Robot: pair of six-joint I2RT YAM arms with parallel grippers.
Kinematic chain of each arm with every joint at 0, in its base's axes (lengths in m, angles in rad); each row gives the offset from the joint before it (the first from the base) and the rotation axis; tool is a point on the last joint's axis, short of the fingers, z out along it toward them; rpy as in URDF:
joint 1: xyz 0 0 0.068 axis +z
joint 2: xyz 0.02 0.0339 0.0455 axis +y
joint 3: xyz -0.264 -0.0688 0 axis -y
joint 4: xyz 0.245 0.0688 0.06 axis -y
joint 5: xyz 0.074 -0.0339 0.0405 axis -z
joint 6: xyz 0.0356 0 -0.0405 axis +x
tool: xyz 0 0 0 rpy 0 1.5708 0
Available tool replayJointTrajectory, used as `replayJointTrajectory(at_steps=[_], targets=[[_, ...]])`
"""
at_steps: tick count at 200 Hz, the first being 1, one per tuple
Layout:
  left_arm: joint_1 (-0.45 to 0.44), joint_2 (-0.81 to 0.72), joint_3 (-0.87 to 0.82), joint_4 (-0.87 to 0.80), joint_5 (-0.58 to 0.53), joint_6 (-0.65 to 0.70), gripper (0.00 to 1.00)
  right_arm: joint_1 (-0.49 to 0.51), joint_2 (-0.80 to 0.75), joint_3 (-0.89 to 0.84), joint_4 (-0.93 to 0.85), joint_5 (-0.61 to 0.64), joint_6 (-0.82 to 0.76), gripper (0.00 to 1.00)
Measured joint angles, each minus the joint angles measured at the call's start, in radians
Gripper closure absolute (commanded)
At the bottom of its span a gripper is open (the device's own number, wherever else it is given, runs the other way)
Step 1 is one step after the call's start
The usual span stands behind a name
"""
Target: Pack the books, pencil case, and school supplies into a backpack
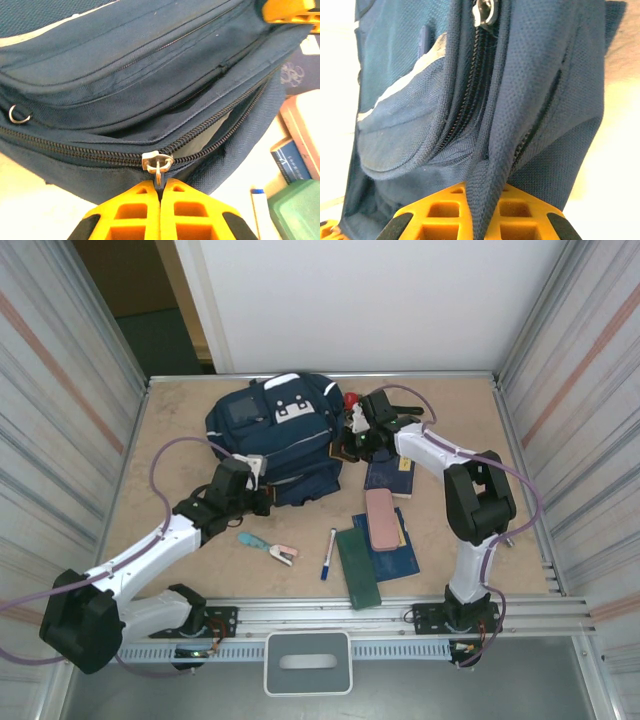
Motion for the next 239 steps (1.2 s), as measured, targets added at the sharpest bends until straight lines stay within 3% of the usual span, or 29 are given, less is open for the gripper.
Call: replayJointTrajectory(at_steps=[76, 119, 165, 239], targets=[[-0.003, -0.029, -0.007, -0.005, 0.093, 0.016, 1.00, 0.060, 0.000, -0.004, -0.035, 0.130, -0.046, 1.00], [0.079, -0.103, -0.044, 0.032, 0.213, -0.045, 1.00, 0.106, -0.010, -0.025, -0.031, 0.190, -0.082, 1.00], [0.080, -0.070, -0.044, 0.030, 0.216, -0.086, 1.00, 0.140, -0.019, -0.080, 0.034, 0.229, -0.077, 1.00], [0.023, -0.010, -0.044, 0.064, 0.207, -0.076, 1.00, 0.143, -0.019, -0.159, 0.172, 0.168, -0.005, 1.00]])
